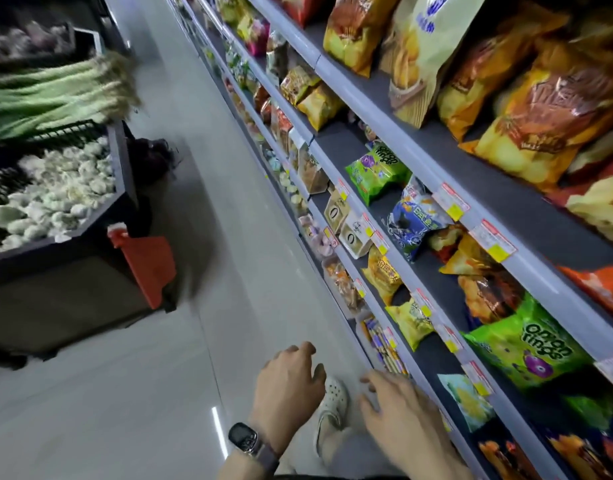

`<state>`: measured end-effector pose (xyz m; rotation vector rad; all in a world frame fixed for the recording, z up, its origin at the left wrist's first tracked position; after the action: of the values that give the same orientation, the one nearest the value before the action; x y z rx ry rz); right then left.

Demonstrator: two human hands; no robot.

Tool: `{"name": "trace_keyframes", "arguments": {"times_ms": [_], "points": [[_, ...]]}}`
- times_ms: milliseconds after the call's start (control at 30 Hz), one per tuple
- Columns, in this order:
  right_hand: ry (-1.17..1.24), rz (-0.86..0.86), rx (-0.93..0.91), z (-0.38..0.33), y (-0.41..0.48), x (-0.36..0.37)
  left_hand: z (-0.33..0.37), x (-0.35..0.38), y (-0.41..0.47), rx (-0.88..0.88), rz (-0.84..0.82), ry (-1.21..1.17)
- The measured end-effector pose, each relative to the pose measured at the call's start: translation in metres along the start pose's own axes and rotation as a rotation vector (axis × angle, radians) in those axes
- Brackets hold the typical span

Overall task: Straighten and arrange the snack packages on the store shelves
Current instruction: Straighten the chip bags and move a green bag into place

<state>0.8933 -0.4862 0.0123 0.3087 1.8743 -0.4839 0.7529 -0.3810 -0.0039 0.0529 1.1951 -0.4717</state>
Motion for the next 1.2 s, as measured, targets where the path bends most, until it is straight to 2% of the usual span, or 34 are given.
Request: {"name": "trace_keyframes", "arguments": {"times_ms": [367, 633, 933, 1200], "points": [[0.012, 0.043, -0.129, -0.018, 0.176, -0.037, 0.03, -0.048, 0.118, -0.108, 0.09, 0.011], [0.05, 0.017, -0.171, -0.072, 0.279, -0.032, -0.011, -0.061, 0.196, -0.237, 0.052, -0.041], [0.016, 0.107, -0.066, -0.146, 0.389, -0.029, -0.064, -0.124, 0.348, -0.099, 0.051, 0.001], [0.02, 0.18, 0.1, -0.182, 0.459, -0.036, -0.075, -0.153, 0.469, 0.082, 0.017, -0.007]]}}
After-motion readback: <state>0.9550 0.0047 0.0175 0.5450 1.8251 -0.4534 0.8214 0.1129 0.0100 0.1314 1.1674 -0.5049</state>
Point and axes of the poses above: each hand's wrist, its own y-axis towards the middle knuckle, its own x-axis out of the palm, z = x × y, the point moved 8 cm from there along y, towards the middle knuckle, and after that the axes turned 15 degrees about z, right-handed, at the moved point
